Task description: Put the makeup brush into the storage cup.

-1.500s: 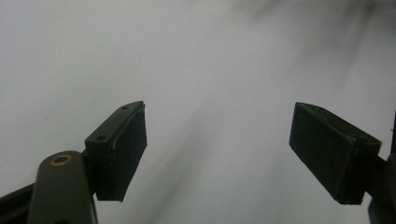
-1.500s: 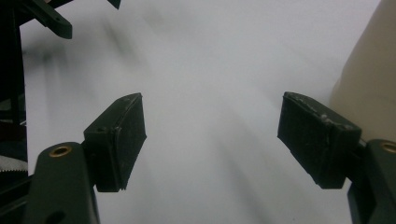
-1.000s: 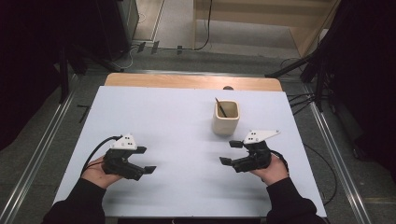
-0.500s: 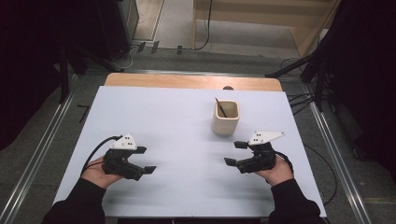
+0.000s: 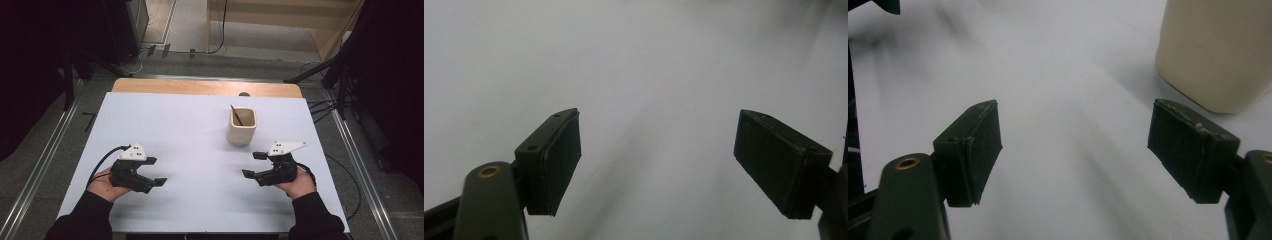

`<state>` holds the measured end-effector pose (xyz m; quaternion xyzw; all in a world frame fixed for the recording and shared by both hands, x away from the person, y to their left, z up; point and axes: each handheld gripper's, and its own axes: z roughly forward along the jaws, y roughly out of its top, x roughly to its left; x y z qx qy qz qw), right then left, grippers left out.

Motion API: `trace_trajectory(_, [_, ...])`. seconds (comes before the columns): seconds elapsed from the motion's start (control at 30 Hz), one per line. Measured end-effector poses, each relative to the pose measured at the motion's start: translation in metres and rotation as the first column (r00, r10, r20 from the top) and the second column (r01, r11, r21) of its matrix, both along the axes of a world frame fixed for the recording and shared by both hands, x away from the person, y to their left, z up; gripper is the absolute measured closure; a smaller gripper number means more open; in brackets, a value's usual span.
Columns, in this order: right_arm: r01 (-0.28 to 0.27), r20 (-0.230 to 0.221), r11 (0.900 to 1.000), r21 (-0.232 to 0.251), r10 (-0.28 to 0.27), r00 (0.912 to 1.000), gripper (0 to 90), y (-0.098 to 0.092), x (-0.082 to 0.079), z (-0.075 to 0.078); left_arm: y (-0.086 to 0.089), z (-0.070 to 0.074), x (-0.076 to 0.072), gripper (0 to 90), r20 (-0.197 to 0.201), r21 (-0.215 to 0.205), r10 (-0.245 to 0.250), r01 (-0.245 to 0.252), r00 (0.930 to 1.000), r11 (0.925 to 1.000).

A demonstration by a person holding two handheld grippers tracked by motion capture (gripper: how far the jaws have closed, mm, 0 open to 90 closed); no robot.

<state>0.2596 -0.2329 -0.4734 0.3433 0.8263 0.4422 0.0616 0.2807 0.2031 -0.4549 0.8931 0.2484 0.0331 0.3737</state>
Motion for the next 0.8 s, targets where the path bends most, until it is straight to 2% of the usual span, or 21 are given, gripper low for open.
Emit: trace_trajectory(0.8, [-0.002, -0.006, 1.0, -0.01, 0.002, 1.0, 22.6, 0.0004, 0.0011, -0.0005, 0.0006, -0.0003, 0.0005, 19.8, -0.002, -0.002, 0.004, -0.004, 1.0, 1.0])
